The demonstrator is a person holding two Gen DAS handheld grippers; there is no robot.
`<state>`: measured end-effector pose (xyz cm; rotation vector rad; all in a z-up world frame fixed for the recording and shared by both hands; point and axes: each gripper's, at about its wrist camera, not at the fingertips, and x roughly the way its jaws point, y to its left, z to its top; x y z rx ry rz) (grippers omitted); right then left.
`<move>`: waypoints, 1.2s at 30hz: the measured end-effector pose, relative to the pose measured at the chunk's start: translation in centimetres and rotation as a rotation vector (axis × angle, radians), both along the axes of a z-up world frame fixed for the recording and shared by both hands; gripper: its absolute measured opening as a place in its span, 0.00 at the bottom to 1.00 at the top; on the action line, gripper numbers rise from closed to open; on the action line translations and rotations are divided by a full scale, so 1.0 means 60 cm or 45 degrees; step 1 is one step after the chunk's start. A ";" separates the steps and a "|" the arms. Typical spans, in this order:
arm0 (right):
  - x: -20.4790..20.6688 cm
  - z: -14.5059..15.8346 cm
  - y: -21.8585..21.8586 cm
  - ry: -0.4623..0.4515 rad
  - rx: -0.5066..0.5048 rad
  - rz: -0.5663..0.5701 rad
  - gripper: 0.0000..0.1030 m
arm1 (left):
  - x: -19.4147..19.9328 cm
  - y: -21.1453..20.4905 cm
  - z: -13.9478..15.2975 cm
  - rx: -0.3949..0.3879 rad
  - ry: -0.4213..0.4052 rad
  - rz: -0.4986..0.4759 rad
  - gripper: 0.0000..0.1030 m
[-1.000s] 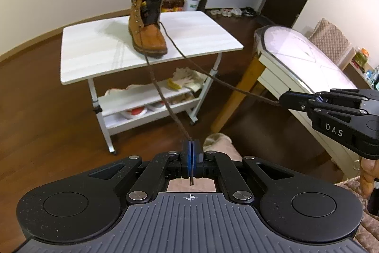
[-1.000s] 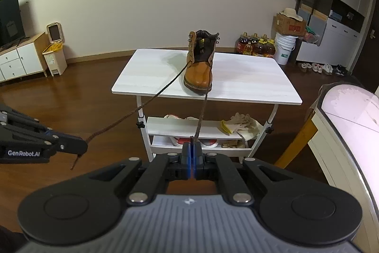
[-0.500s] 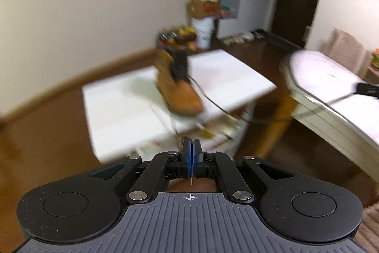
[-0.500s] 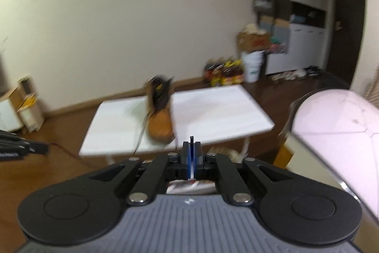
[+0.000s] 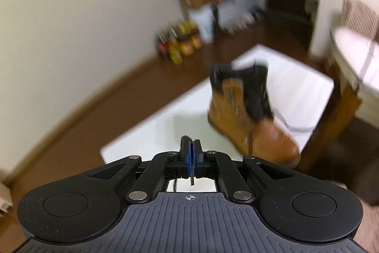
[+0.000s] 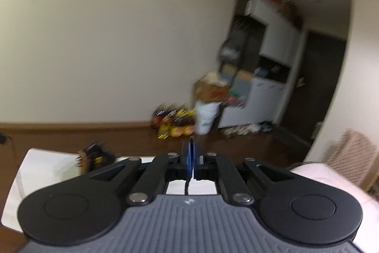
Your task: Lace up shoes with both hands
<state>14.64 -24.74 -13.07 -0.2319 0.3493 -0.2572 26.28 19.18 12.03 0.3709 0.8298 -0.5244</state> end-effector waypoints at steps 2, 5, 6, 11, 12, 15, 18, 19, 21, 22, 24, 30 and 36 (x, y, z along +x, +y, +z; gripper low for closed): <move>0.067 -0.042 0.025 0.086 0.049 0.017 0.03 | 0.039 -0.003 -0.037 0.019 0.106 -0.038 0.02; 0.146 -0.106 0.058 0.205 0.089 0.061 0.03 | 0.076 -0.002 -0.095 0.046 0.261 -0.079 0.03; 0.167 -0.128 0.069 0.246 0.082 0.079 0.03 | 0.085 -0.001 -0.116 0.057 0.314 -0.091 0.05; 0.233 -0.232 0.105 0.442 0.040 0.154 0.03 | 0.117 0.007 -0.197 0.089 0.523 -0.134 0.16; 0.238 -0.242 0.108 0.463 0.040 0.163 0.03 | 0.120 0.008 -0.204 0.086 0.543 -0.136 0.16; 0.251 -0.282 0.125 0.544 0.023 0.210 0.03 | 0.124 -0.003 -0.212 0.062 0.589 -0.182 0.16; 0.274 -0.311 0.139 0.616 0.003 0.294 0.03 | 0.137 -0.027 -0.204 0.036 0.593 -0.200 0.16; 0.282 -0.326 0.143 0.646 -0.023 0.342 0.03 | 0.140 -0.033 -0.204 0.023 0.600 -0.198 0.16; 0.280 -0.341 0.159 0.687 -0.051 0.392 0.04 | 0.146 -0.042 -0.203 -0.004 0.621 -0.195 0.16; 0.283 -0.354 0.166 0.742 -0.076 0.428 0.06 | 0.148 -0.052 -0.203 -0.020 0.628 -0.200 0.16; 0.282 -0.367 0.166 0.790 -0.089 0.485 0.09 | 0.147 -0.074 -0.204 -0.043 0.635 -0.238 0.16; 0.251 -0.353 0.120 0.802 0.110 0.445 0.15 | 0.137 -0.131 -0.221 -0.103 0.670 -0.411 0.16; 0.221 -0.333 0.074 0.782 0.386 0.290 0.16 | 0.123 -0.184 -0.245 -0.138 0.748 -0.600 0.16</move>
